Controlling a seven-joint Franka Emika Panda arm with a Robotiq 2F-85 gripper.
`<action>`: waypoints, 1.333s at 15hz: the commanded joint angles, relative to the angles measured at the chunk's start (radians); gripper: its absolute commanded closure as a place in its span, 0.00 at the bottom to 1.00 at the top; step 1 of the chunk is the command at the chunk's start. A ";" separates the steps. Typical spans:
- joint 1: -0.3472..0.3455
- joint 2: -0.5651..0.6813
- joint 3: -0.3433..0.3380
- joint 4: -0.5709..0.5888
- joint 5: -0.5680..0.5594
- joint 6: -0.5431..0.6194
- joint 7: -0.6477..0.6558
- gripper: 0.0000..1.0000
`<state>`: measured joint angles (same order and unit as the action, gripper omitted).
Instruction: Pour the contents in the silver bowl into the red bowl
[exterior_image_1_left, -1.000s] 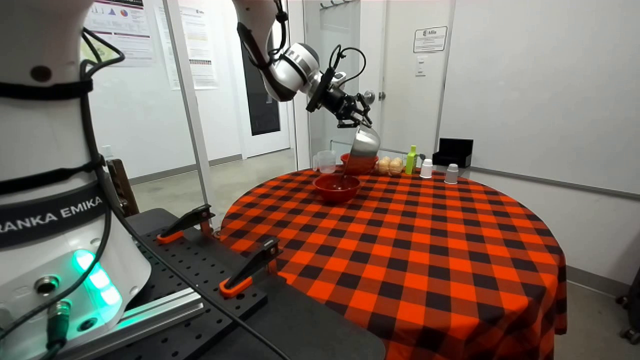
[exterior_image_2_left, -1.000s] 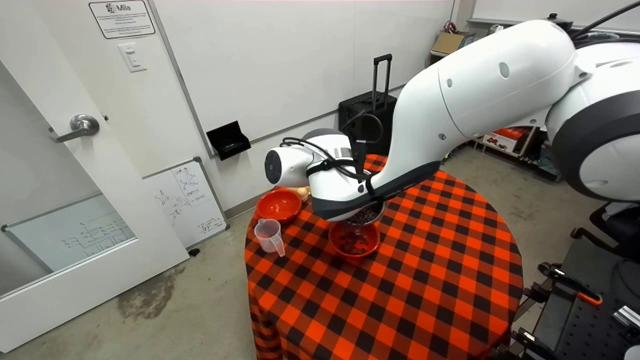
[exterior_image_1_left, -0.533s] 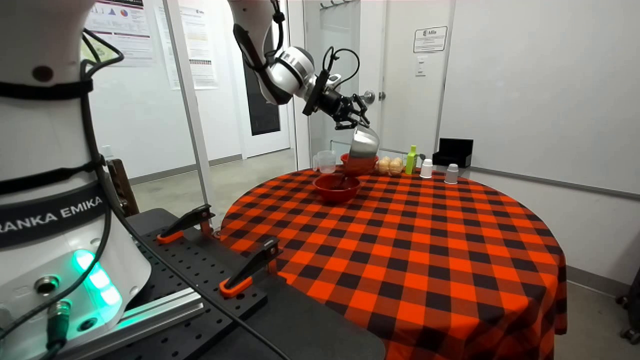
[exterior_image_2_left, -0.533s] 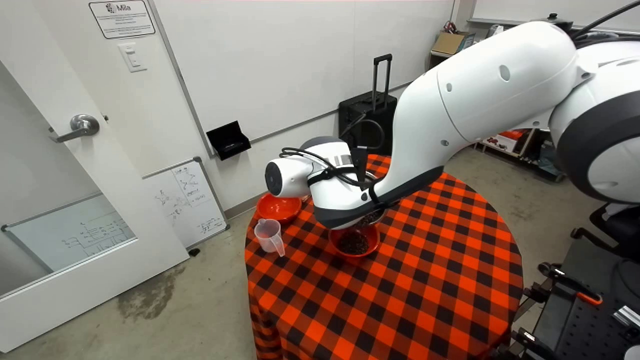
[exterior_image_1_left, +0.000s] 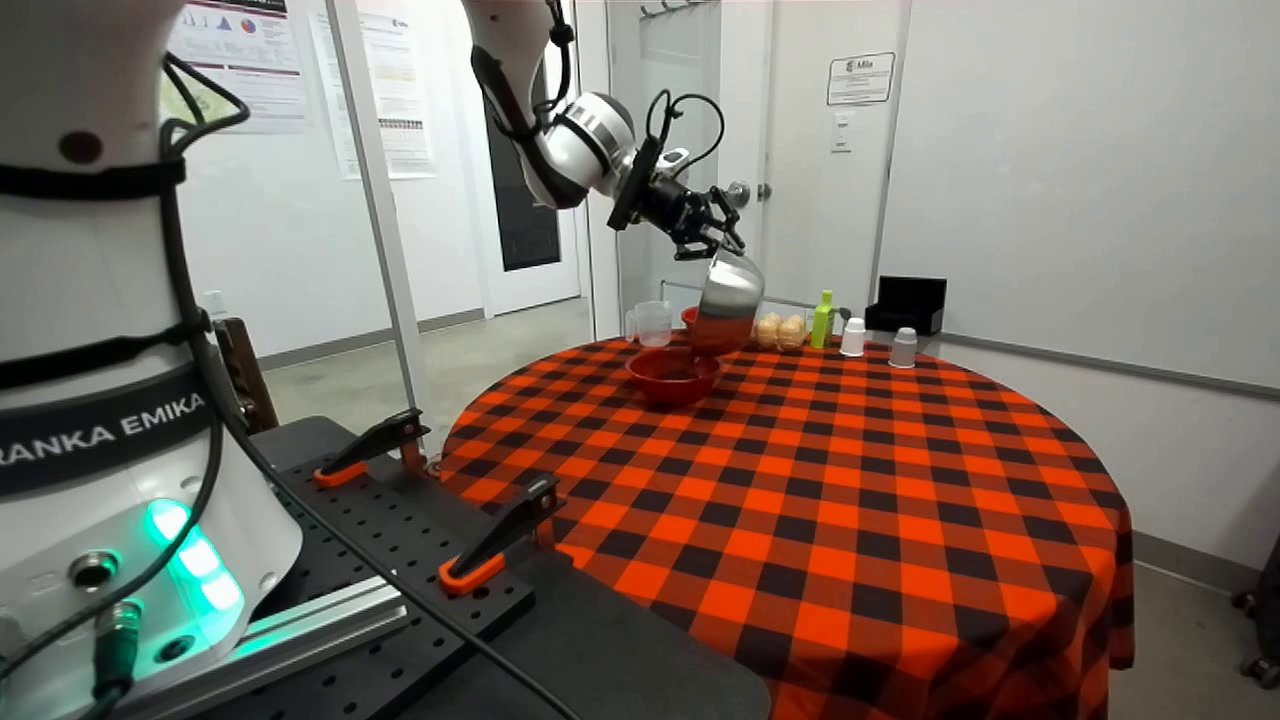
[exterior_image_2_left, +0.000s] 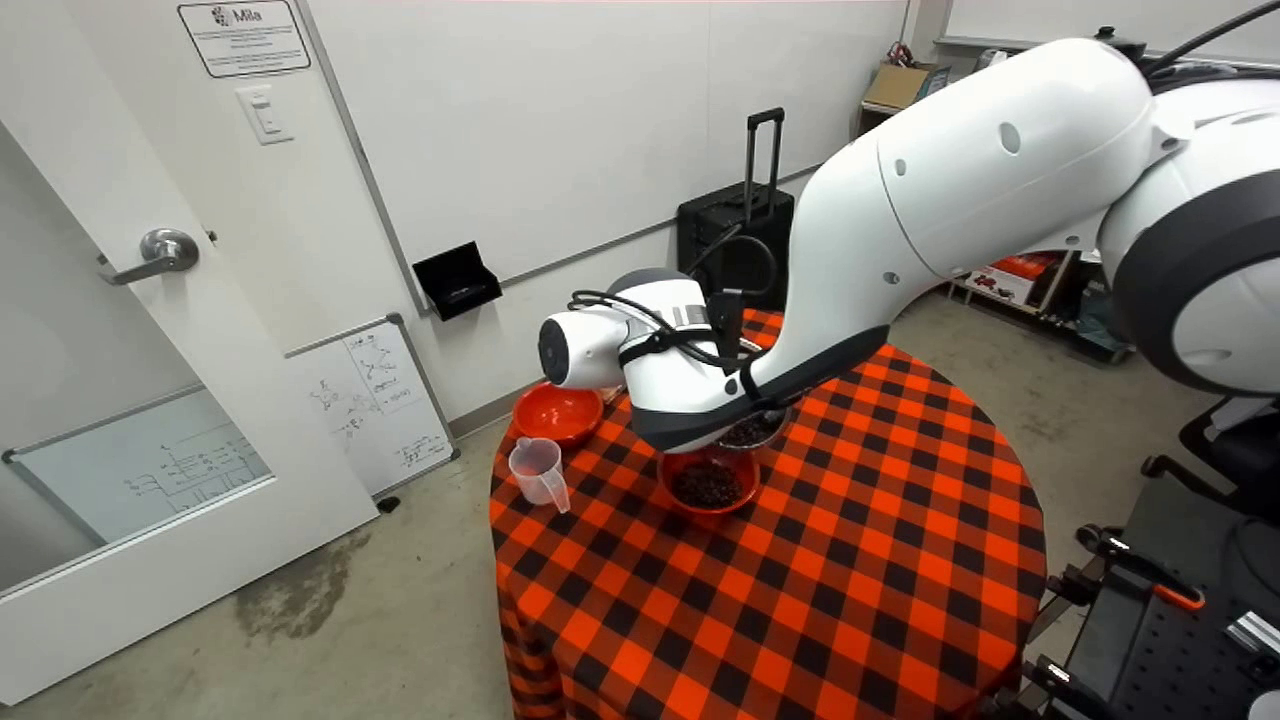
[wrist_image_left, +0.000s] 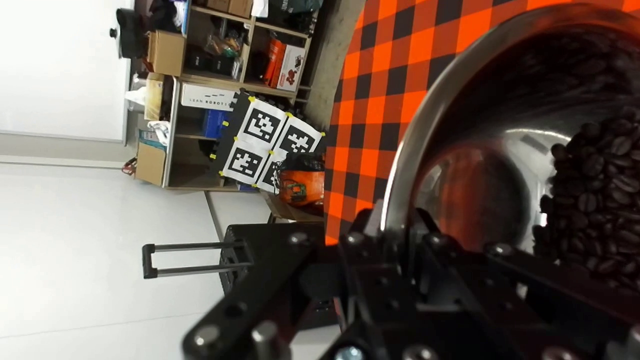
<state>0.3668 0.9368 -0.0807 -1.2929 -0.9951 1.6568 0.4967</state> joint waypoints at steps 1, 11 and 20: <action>-0.041 -0.009 0.031 0.027 0.034 -0.034 -0.036 0.98; -0.107 0.020 0.036 0.097 0.188 -0.042 -0.106 0.98; -0.180 0.013 0.079 0.146 0.474 -0.039 -0.375 0.98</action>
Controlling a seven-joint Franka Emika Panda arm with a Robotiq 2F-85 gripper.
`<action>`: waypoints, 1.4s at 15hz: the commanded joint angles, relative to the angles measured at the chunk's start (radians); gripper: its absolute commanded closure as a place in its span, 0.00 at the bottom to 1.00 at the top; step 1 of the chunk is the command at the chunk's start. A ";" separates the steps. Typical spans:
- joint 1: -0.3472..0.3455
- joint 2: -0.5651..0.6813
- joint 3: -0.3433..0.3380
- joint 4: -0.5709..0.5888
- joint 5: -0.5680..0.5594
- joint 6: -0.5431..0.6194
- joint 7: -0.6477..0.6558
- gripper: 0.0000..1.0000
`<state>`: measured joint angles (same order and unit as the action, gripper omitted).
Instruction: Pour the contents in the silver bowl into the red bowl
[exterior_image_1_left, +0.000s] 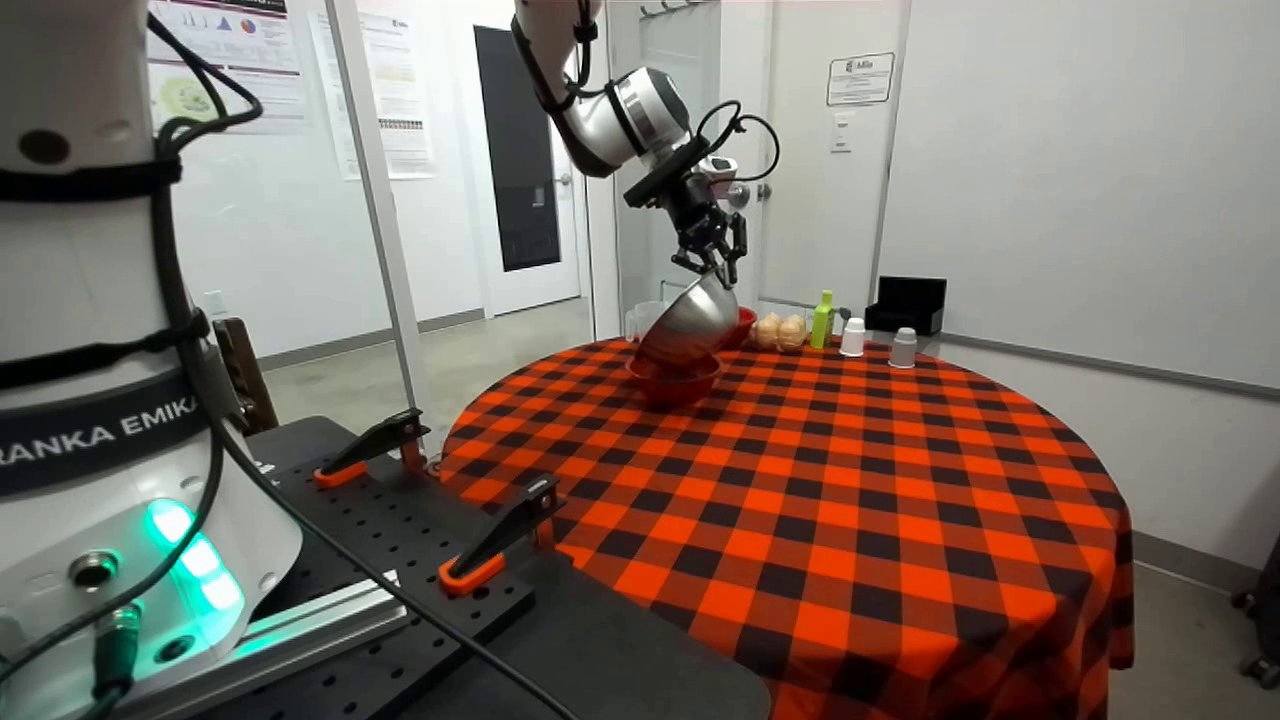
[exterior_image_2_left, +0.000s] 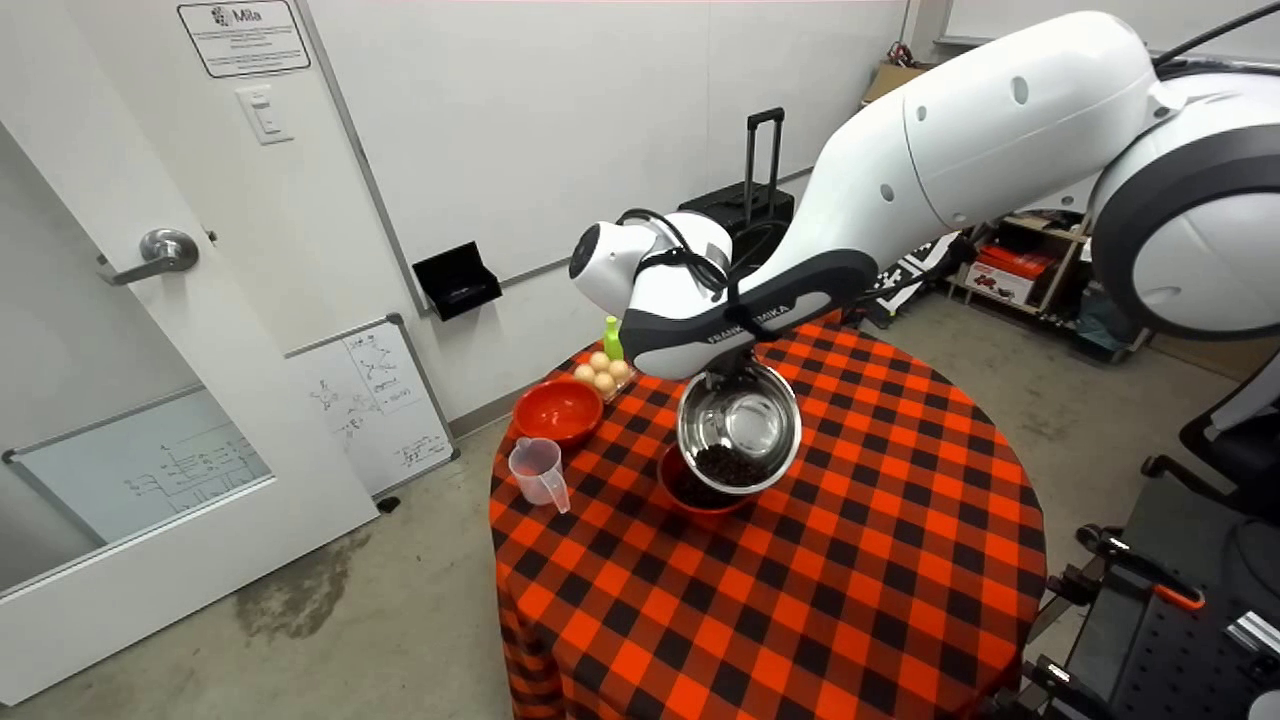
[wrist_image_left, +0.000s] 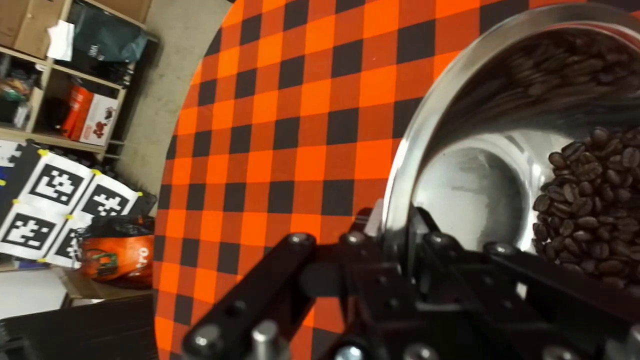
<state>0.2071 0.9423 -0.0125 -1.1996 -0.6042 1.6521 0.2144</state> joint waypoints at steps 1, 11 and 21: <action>-0.026 0.008 0.008 0.064 0.114 -0.037 -0.117 0.98; -0.220 0.011 0.049 0.132 0.382 -0.077 -0.544 0.98; -0.438 0.040 0.090 0.124 0.604 -0.125 -0.816 0.98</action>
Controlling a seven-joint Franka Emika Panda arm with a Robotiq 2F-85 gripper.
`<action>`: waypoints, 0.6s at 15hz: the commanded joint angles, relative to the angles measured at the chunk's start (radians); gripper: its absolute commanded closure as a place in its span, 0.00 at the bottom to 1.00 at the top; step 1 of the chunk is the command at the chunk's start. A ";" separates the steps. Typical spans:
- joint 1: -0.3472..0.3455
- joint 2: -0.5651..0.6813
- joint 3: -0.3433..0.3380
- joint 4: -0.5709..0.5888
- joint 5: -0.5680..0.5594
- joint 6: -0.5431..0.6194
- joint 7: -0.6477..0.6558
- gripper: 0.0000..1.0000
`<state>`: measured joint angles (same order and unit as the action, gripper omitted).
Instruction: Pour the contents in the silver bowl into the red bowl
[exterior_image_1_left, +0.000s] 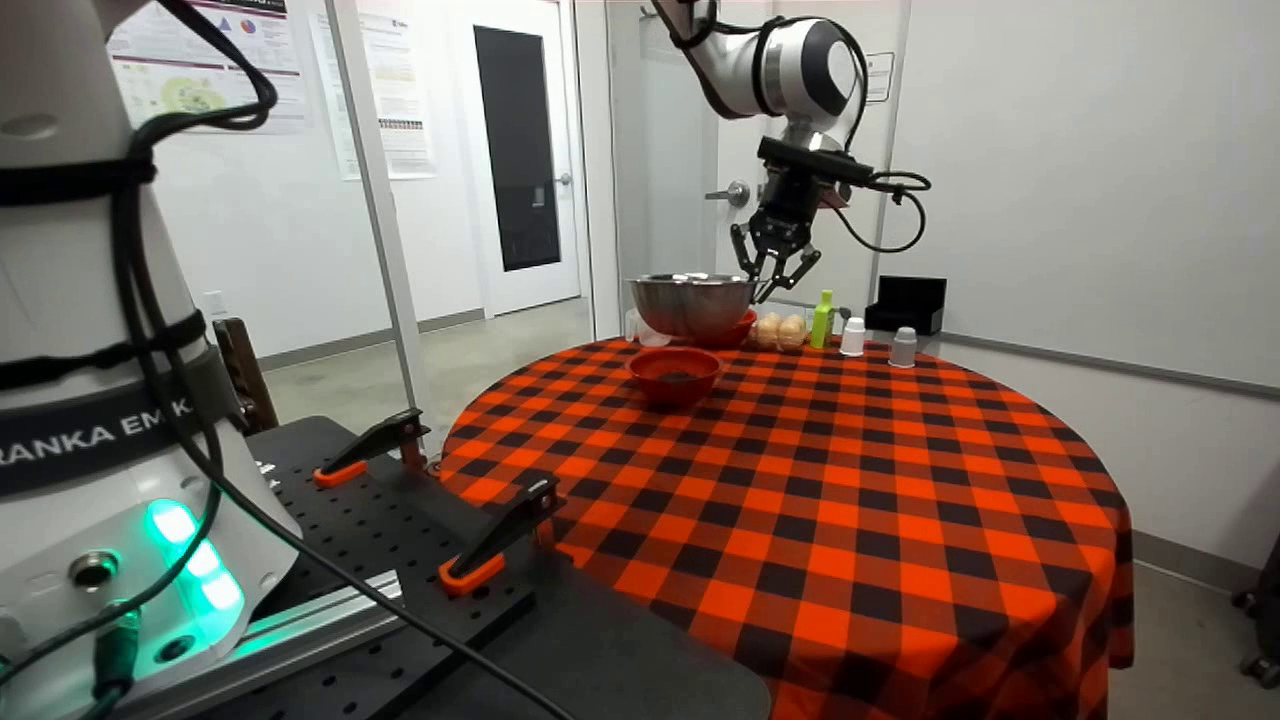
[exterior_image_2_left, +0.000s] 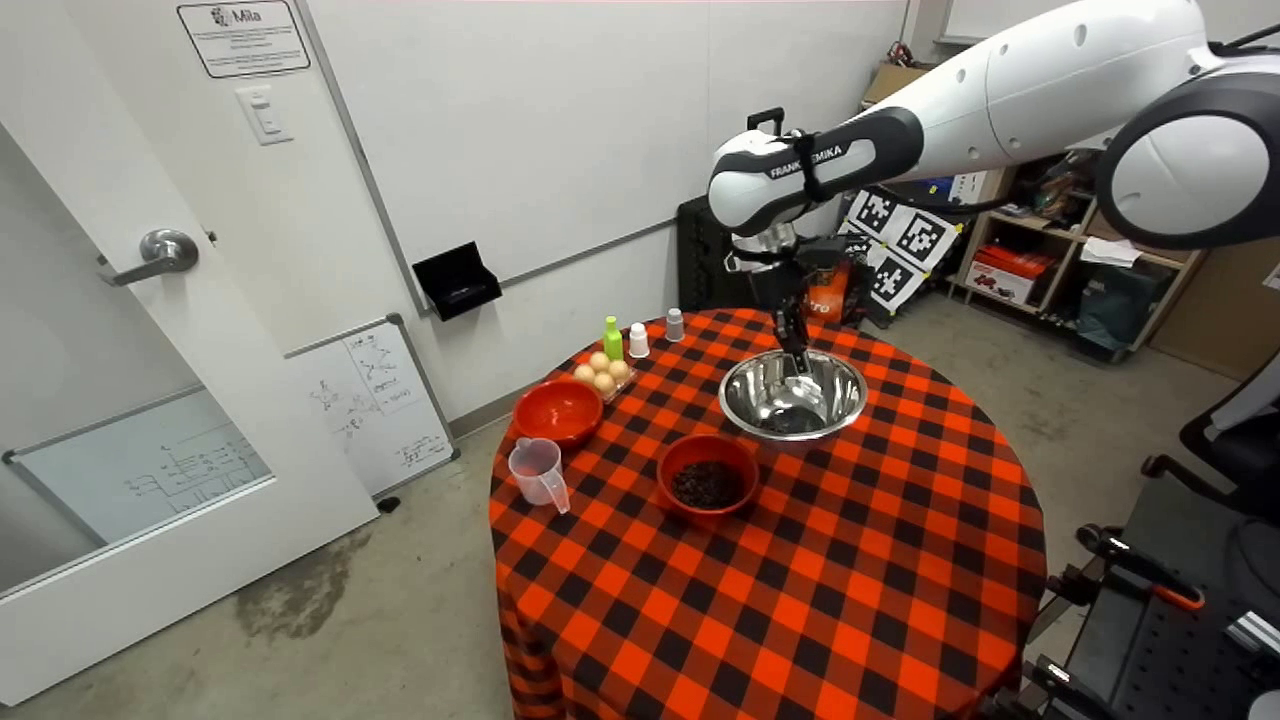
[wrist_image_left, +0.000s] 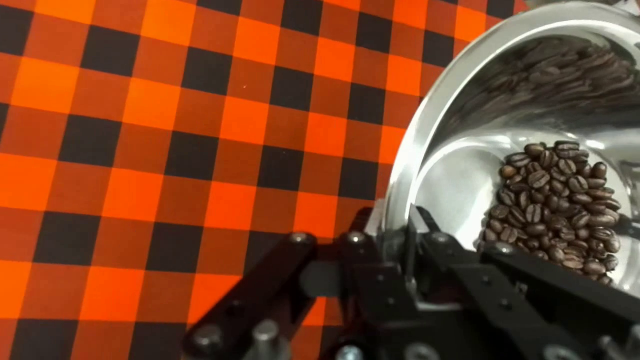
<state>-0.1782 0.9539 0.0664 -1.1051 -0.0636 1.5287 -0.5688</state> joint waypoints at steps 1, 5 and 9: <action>-0.068 0.034 0.005 0.027 0.076 0.016 -0.029 0.98; -0.128 0.073 -0.018 0.029 0.105 0.125 -0.006 0.98; -0.184 0.110 -0.024 0.025 0.125 0.222 -0.011 0.98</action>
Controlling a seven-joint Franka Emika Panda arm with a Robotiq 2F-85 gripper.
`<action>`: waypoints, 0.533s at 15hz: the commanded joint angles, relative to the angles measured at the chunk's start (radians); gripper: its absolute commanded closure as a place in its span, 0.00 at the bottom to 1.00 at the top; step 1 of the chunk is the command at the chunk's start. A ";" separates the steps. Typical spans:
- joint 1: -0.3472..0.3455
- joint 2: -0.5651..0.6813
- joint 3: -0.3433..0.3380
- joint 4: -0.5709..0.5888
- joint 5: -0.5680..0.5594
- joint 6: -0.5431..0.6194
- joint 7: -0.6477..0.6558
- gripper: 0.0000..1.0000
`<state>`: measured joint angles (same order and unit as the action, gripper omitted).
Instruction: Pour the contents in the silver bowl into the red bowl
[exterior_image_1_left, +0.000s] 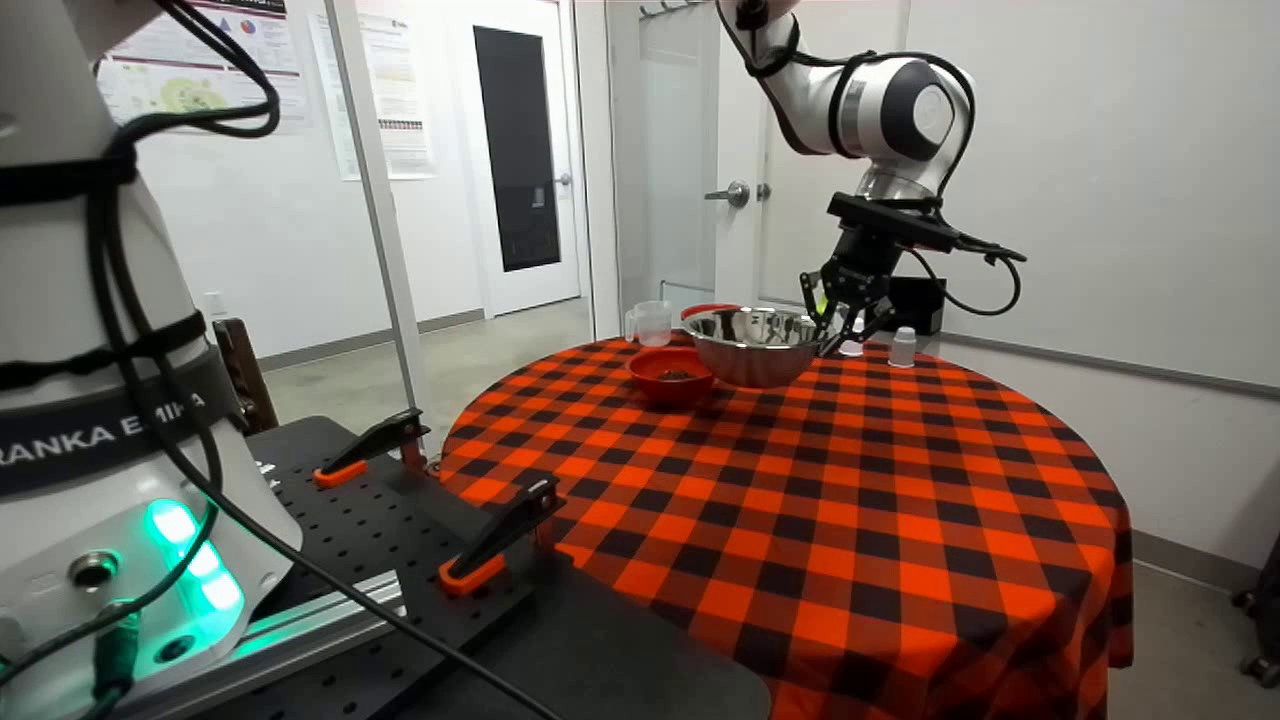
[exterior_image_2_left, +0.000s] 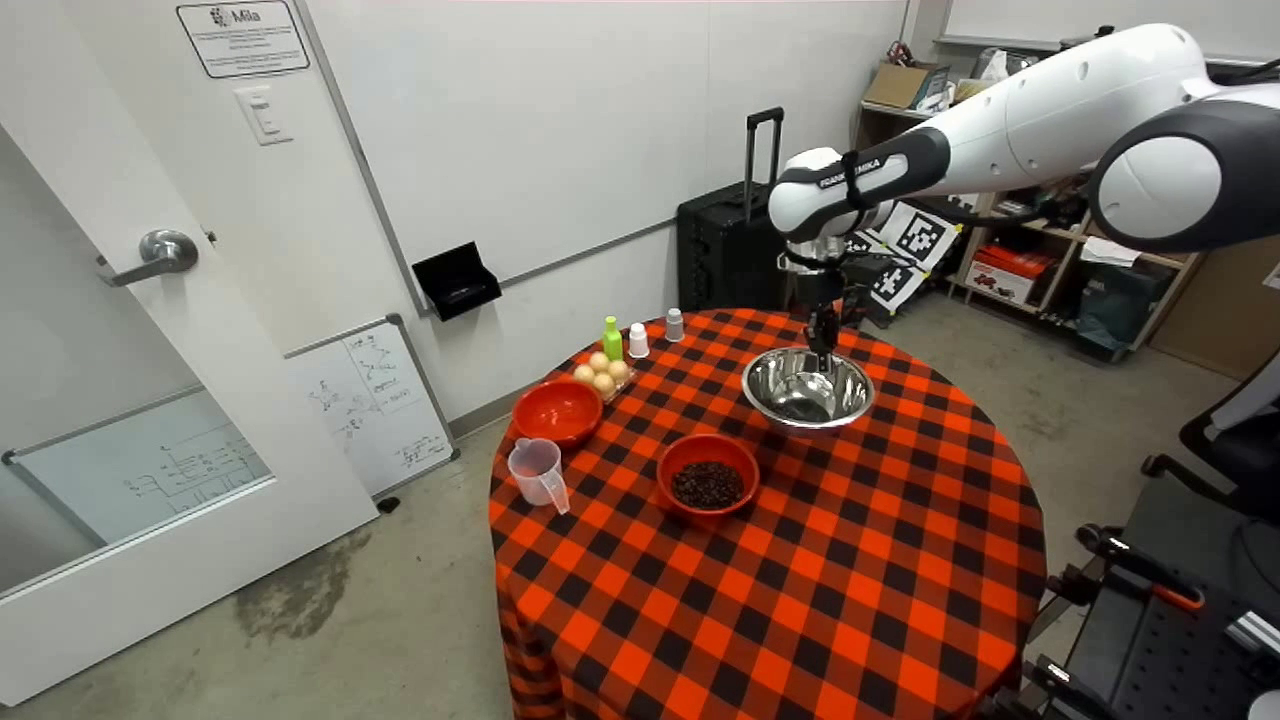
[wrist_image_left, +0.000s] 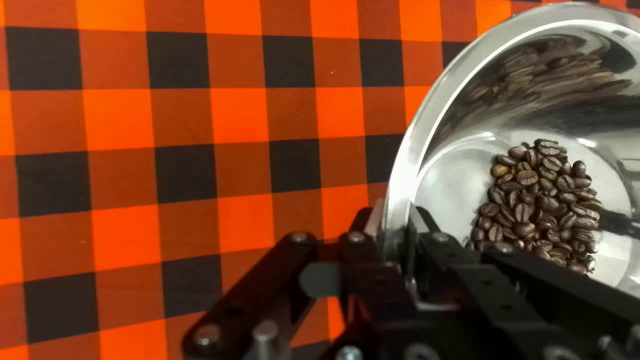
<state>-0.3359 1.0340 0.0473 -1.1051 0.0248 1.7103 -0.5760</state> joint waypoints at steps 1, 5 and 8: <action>-0.037 0.033 -0.005 0.019 0.041 0.053 -0.008 0.98; -0.079 0.041 -0.012 -0.005 0.043 0.084 -0.017 0.98; -0.110 0.046 -0.007 -0.030 0.033 0.104 -0.002 0.98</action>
<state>-0.4233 1.0791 0.0377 -1.1159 0.0388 1.7887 -0.5765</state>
